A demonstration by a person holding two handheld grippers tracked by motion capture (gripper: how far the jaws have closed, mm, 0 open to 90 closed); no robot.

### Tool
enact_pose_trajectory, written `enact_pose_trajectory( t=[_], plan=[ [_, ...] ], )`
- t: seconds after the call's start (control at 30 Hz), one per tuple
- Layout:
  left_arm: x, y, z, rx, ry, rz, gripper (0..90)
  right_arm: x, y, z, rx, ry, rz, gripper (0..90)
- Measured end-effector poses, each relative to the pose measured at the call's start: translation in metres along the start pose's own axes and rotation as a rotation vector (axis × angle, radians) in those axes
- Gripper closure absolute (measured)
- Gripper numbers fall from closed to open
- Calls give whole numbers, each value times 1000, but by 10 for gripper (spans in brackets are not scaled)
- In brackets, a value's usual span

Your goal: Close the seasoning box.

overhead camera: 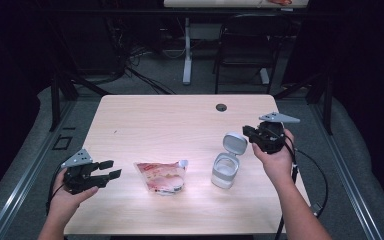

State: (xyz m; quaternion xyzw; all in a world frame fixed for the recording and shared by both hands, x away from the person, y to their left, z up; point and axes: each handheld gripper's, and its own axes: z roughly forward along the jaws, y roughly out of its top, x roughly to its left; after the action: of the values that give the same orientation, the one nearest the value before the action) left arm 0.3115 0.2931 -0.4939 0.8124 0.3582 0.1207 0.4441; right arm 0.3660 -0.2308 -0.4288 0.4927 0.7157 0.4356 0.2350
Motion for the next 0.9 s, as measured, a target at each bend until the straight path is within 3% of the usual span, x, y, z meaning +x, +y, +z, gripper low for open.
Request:
enact_pose_trajectory(
  t=[0.23,0.53,0.9],
  plan=[
    [0,-1,1,8,0,1,490,-5,-7,4,18,-3,24,896],
    [1,-1,2,12,1,-2,490,1,-8,3,28,16,11,895],
    [0,-2,4,15,0,-3,490,13,-21,-1,23,78,13,882]
  ],
)
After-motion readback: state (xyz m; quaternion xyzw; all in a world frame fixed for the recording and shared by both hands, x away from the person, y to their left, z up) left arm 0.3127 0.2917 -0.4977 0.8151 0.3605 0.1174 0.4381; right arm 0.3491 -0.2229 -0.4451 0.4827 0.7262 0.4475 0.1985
